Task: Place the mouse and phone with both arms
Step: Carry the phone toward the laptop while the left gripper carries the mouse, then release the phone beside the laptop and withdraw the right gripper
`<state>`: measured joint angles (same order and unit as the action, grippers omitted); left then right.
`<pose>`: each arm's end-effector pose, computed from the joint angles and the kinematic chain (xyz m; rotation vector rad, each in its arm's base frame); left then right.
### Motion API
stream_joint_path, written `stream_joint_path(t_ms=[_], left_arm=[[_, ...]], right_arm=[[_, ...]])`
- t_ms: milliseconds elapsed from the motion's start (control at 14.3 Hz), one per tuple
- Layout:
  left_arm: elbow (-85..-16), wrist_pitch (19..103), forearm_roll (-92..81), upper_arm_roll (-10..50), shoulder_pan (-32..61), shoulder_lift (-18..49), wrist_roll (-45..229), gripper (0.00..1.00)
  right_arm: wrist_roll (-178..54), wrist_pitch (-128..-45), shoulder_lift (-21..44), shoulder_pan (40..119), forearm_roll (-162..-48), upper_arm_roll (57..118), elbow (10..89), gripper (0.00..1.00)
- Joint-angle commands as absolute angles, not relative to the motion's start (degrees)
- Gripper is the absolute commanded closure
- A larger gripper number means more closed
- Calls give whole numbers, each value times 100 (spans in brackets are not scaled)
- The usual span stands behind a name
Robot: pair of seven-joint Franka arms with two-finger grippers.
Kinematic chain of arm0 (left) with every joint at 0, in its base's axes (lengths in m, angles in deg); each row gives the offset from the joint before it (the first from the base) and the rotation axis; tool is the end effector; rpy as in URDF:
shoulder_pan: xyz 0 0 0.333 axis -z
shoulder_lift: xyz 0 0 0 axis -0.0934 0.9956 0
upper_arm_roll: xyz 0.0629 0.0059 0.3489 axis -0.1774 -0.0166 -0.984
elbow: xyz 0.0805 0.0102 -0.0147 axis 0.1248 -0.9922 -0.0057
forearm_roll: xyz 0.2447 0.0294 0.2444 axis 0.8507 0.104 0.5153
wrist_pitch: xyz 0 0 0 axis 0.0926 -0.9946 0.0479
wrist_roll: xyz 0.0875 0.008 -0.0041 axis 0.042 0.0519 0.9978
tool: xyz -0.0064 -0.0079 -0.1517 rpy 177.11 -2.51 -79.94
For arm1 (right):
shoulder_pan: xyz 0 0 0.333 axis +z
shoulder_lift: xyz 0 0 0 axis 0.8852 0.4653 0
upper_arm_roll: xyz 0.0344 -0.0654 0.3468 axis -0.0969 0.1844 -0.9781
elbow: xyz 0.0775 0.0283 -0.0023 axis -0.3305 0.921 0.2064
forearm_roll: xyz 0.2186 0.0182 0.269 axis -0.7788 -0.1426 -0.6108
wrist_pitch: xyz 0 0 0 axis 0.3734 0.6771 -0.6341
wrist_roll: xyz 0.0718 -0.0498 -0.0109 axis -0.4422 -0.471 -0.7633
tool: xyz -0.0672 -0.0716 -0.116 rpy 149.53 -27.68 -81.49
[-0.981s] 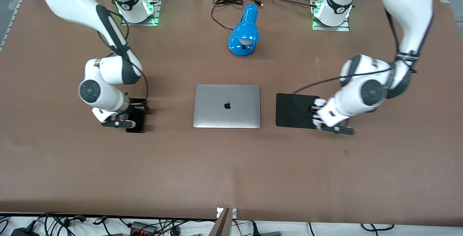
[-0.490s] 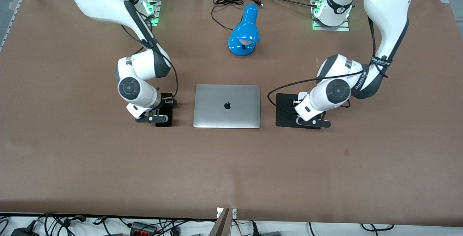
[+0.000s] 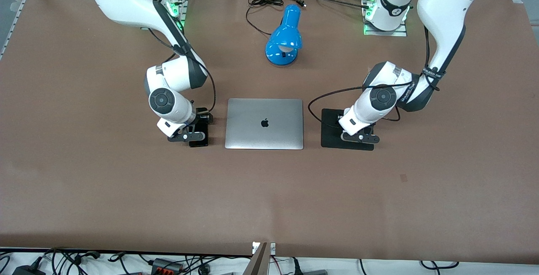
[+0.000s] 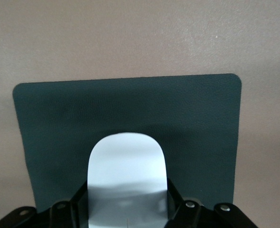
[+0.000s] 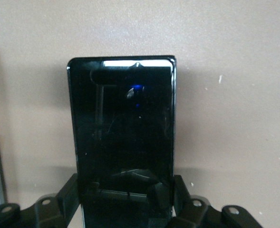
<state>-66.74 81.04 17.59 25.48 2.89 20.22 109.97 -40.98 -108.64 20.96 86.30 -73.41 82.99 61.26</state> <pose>0.5446 -0.1931 0.2226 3.1232 -0.1339 -0.1626 0.5474 0.2390 0.2003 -3.1275 -0.0921 0.1974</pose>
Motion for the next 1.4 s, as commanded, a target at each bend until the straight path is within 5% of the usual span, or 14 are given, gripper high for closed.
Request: stream_joint_path(t_ms=[0,490,631,841,1051,1331], left_arm=[[-6886,8592,1940,2539,237,2041,11137,76],[-6931,8682,1949,2487,237,2059,11137,72],[-6931,8682,1949,2487,228,2059,11128,62],[-6922,8682,1967,2487,237,2059,11110,13],[-6896,8647,1975,2487,228,2041,11110,0],[-6774,8271,1967,2504,219,1700,11137,0]], right_arm=[[-3750,-11050,2155,8627,-7430,8333,6015,0],[-3933,-10289,892,7900,-7404,8526,5690,0],[-3907,-9805,540,7625,-7386,8526,5559,0],[-3915,-8891,65,7414,-7333,8806,5304,0],[-4090,-7926,-182,7343,-7325,9211,4883,0],[-4880,-6614,-403,7308,-7333,9703,4346,0]])
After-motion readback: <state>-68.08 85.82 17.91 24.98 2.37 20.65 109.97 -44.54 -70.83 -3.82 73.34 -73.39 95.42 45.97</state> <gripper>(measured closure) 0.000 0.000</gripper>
